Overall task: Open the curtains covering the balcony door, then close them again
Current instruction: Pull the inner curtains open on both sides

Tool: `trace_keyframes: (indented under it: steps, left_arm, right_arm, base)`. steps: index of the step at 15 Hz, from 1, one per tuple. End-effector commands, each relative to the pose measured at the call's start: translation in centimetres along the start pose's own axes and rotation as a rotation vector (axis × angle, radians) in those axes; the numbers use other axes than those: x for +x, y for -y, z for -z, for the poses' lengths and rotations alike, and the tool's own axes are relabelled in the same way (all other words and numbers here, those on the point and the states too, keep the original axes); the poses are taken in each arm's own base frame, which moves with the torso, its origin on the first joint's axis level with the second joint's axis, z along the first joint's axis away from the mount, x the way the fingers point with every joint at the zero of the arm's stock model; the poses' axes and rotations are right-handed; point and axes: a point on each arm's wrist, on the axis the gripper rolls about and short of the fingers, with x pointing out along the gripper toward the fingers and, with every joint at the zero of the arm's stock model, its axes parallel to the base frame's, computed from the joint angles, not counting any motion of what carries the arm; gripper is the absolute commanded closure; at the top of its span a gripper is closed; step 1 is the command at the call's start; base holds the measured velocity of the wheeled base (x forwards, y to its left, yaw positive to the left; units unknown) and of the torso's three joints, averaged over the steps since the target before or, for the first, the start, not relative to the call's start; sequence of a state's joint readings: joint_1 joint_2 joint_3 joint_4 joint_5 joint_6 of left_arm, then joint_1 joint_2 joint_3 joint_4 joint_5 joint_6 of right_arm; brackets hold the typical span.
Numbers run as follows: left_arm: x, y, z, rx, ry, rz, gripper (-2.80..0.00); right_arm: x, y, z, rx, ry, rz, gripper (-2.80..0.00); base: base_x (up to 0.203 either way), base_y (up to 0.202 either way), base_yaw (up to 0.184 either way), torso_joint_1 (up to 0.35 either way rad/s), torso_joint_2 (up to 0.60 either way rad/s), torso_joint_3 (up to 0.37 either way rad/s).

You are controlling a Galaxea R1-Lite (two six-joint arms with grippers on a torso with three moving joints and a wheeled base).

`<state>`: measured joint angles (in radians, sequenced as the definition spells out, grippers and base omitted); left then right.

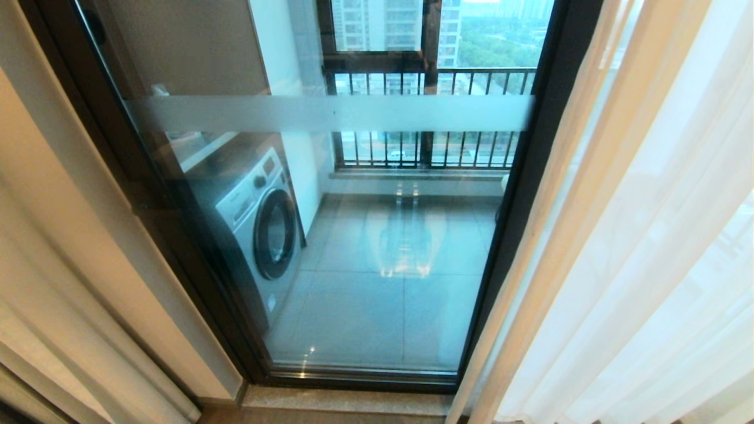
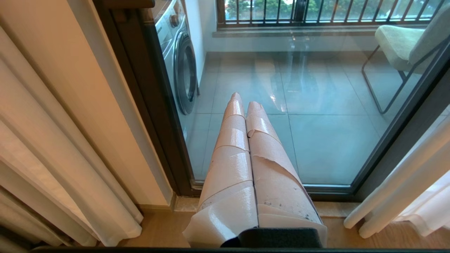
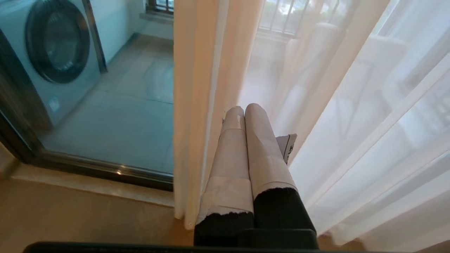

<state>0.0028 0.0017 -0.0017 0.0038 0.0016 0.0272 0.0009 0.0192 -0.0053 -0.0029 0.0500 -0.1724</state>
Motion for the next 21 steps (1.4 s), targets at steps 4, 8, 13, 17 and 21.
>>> trace_keyframes:
  steps: [4, 8, 13, 17, 21]
  left_arm:
    - [0.0, 0.0, 0.0, 0.000, -0.001, 0.000, 0.00]
    - [0.0, 0.0, 0.0, 0.000, 0.001, 0.000, 0.00]
    - [0.0, 0.0, 0.0, 0.000, 0.001, 0.000, 0.00]
    - [0.0, 0.0, 0.0, 0.000, -0.001, 0.000, 0.00]
    - [0.0, 0.0, 0.0, 0.000, -0.001, 0.000, 0.00]
  right_arm:
    - [2.9, 1.0, -5.3, -0.024, -0.131, -0.082, 0.00]
    - [6.8, 1.8, -12.8, -0.033, -0.100, -0.173, 0.00]
    - [10.3, 1.4, -16.6, -0.043, -0.089, -0.267, 0.00]
    - [11.8, 1.1, -16.9, -0.044, -0.093, -0.265, -2.80]
    - [13.6, 0.7, -16.5, -0.045, -0.144, -0.270, -2.80]
  base:
    - [0.000, 0.000, 0.000, 0.000, 0.00, 0.000]
    - [0.000, 0.000, 0.000, 0.000, 0.00, 0.000]
    - [0.000, 0.000, 0.000, 0.000, 0.00, 0.000]
    - [0.000, 0.000, 0.000, 0.000, 0.00, 0.000]
    - [0.000, 0.000, 0.000, 0.000, 0.00, 0.000]
